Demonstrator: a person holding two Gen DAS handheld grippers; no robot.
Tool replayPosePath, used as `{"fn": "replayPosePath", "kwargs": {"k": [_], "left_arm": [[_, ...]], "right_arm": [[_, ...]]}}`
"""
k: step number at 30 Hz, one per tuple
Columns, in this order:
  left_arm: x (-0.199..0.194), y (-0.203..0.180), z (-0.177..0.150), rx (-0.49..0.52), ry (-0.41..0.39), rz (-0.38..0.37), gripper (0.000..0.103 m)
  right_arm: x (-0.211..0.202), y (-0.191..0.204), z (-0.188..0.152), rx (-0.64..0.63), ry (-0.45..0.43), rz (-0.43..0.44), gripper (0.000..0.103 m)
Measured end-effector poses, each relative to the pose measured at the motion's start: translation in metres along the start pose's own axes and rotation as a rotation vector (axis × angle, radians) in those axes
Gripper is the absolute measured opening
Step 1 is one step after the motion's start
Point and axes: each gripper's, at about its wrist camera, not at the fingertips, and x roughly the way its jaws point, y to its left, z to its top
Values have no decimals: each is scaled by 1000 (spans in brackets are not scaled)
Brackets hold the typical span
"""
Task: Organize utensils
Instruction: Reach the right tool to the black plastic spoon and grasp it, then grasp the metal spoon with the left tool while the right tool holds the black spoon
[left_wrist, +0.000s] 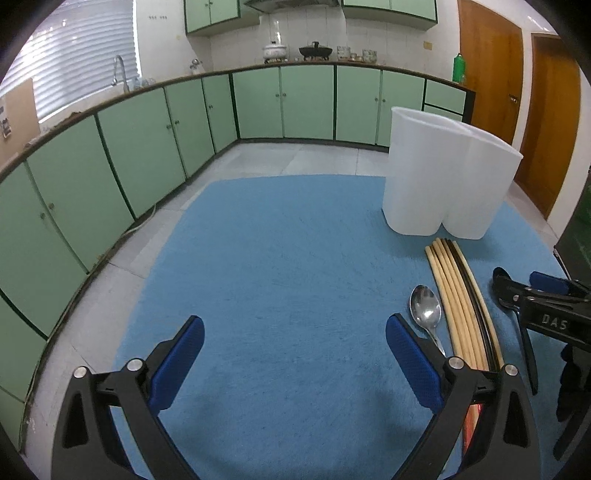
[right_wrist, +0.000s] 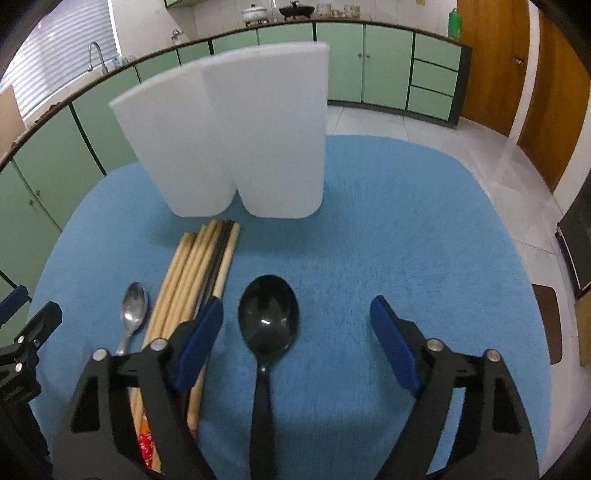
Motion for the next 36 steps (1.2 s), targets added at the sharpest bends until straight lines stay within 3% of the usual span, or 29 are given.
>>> {"fn": "replayPosePath", "kwargs": {"k": [4, 9, 17, 20, 36], "left_arm": [[4, -3, 1, 0, 10, -23, 96], [4, -20, 6, 25, 13, -82, 96], [21, -57, 6, 82, 61, -126, 96], [30, -64, 4, 105, 87, -103, 96], [46, -51, 7, 100, 134, -37, 97]], "right_arm": [[10, -1, 2, -18, 7, -7, 66], [11, 1, 0, -40, -7, 4, 34], [0, -22, -4, -11, -1, 26, 33], [-3, -27, -5, -9, -2, 29, 33], [-1, -20, -10, -24, -8, 14, 34]]}}
